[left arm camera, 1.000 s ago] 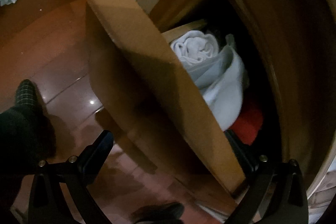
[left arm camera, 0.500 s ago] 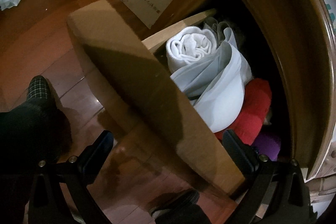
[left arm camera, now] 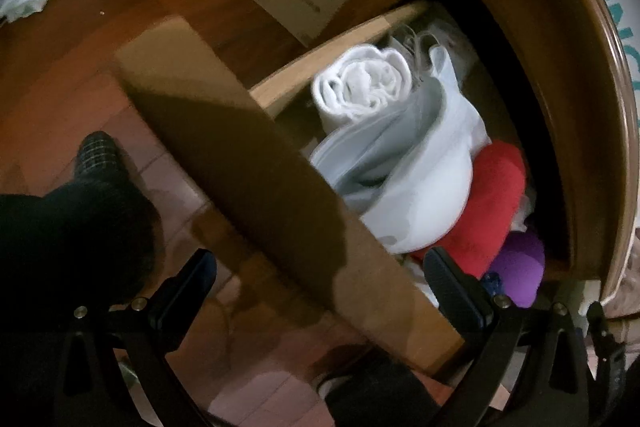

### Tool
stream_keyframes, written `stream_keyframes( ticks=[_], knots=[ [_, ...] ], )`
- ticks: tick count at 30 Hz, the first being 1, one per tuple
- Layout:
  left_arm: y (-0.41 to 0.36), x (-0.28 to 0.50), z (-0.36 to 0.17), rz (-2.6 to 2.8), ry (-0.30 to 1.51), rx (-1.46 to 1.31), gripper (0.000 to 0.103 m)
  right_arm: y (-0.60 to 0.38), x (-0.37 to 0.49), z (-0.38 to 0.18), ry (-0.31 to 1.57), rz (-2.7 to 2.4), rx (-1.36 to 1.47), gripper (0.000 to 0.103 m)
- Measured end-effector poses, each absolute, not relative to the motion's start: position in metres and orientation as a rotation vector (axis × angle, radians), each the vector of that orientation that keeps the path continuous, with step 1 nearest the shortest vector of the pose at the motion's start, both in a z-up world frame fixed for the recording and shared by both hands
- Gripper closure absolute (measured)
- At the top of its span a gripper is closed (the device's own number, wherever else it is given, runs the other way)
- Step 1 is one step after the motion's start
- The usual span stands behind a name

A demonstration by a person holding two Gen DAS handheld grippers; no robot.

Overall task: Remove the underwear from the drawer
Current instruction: 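Hook the drawer front with the left tool and pull it open, then reach into the drawer and grasp the red sock with the left gripper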

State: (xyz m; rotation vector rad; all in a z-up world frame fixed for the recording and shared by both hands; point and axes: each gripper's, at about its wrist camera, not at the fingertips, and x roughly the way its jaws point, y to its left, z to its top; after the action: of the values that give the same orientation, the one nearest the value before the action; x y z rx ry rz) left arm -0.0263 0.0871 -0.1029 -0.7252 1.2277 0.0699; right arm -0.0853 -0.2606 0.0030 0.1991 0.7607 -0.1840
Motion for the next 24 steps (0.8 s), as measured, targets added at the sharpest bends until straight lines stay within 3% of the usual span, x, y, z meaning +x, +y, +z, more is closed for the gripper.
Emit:
stream_keyframes(
  ticks=[8,10,19,24],
  knots=[
    [0.071,-0.027,-0.075,0.136,1.147,-0.473,0.000,-0.259,-0.084,0.000,0.772,-0.175,0.185,0.017],
    [0.069,-0.018,-0.071,0.157,1.125,-0.389,0.005,-0.260,-0.084,0.001,0.772,-0.179,0.185,0.017],
    [0.035,-0.041,-0.006,0.151,0.901,-0.023,0.005,-0.267,-0.086,0.005,0.762,-0.181,0.201,0.017],
    [0.011,-0.036,0.018,0.034,0.826,0.035,0.004,-0.266,-0.085,0.004,0.774,-0.189,0.172,0.017]
  ],
)
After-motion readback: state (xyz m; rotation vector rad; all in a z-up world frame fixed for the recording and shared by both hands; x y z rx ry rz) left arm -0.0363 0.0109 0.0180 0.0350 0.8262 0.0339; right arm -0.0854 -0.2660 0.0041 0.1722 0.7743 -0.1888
